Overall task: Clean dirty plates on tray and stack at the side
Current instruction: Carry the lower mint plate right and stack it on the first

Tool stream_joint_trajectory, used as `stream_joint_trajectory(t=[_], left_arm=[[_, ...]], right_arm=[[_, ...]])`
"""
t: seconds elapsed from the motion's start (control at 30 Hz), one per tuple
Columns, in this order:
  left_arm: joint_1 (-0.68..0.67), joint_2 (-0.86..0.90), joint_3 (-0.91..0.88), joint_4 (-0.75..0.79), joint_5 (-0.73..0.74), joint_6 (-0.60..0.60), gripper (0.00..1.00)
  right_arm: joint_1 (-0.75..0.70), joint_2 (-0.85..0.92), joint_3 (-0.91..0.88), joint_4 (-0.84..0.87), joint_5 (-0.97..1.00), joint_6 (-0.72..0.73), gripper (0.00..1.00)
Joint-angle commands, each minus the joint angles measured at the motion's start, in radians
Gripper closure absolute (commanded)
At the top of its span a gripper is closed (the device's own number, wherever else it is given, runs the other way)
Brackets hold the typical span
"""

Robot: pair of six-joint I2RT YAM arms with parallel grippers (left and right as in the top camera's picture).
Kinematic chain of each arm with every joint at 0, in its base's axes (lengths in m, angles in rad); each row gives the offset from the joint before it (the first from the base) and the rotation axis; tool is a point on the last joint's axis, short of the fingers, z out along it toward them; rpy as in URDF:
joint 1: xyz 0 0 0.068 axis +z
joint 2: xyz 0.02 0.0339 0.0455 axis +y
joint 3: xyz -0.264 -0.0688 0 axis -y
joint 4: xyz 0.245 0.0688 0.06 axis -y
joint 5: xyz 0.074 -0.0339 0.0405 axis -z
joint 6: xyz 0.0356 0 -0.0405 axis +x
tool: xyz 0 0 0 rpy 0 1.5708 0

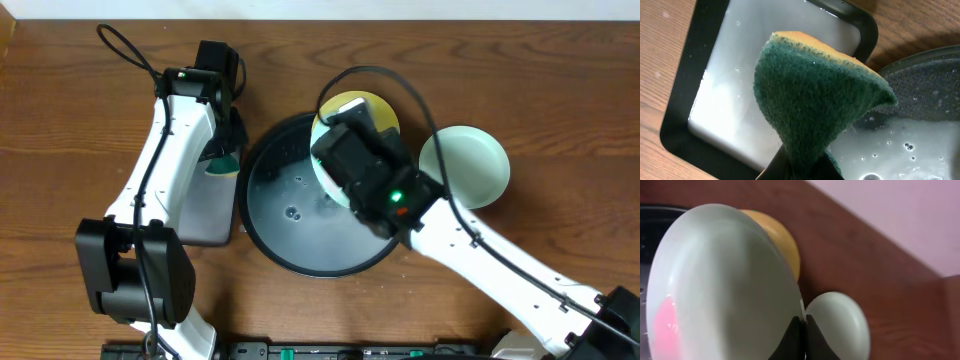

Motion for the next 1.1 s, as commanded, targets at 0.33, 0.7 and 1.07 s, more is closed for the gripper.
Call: stream_joint_trajectory(t=[0.33,0.7,1.07], left_arm=[[0.0,-0.012,0.023,0.001,-0.019,-0.005,0.92],[0.0,-0.012,0.023,0.001,-0.019,-0.005,0.92],[0.0,-0.012,0.023,0.001,-0.019,-0.005,0.92]], right_arm=[[0.142,-0.027,0.008,0.124,0.529,-0.195,0.99],[0.162,-0.027,0.008,0.164,0.592,-0.201,0.99],[0.008,-0.027,0.008,-0.003,-0.027,0.085,0.99]])
